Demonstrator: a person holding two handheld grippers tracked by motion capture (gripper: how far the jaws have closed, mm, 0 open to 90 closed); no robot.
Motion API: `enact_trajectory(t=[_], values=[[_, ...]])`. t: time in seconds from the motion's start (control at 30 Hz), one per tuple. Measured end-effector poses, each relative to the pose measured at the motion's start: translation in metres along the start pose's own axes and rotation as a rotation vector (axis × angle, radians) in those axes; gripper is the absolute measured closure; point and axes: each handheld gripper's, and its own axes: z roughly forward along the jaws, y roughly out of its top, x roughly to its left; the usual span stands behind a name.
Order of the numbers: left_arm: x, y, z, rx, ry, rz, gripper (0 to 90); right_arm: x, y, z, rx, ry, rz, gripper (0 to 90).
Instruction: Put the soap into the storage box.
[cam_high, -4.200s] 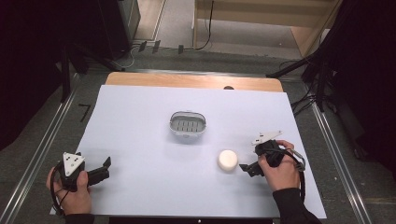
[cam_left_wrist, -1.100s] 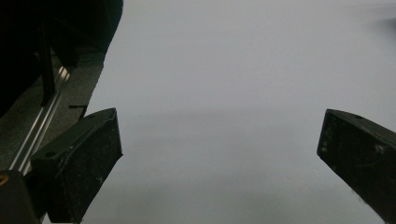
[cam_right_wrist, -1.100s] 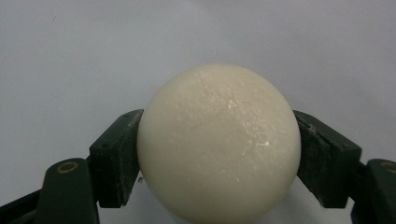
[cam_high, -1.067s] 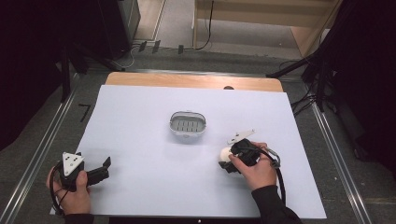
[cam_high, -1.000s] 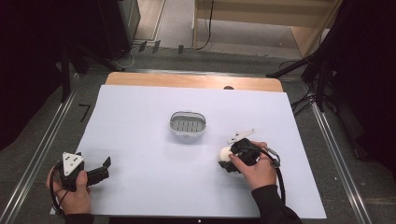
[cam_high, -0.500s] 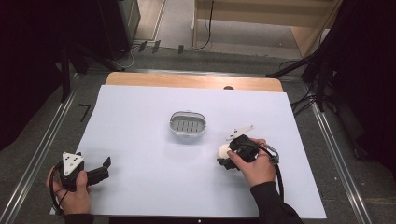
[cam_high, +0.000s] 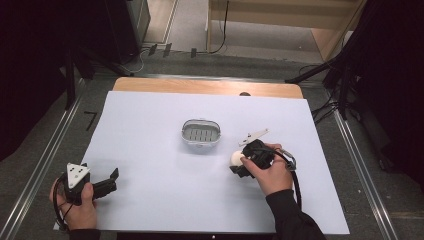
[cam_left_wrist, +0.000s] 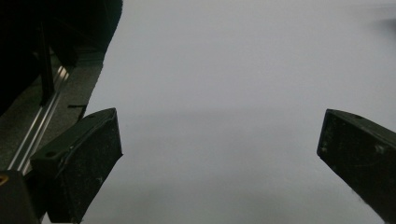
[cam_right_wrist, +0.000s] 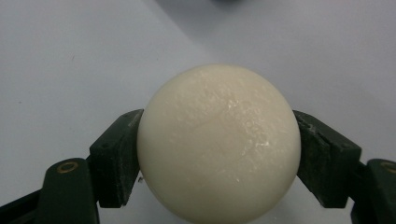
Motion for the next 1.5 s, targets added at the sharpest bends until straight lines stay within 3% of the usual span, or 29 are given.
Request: enact_trajectory(t=[1.5], values=[[0.0,0.0,0.001,0.007,-0.001,0.002,0.2,0.012,0.051,0.002,-0.016,0.046,-0.053,24.6]])
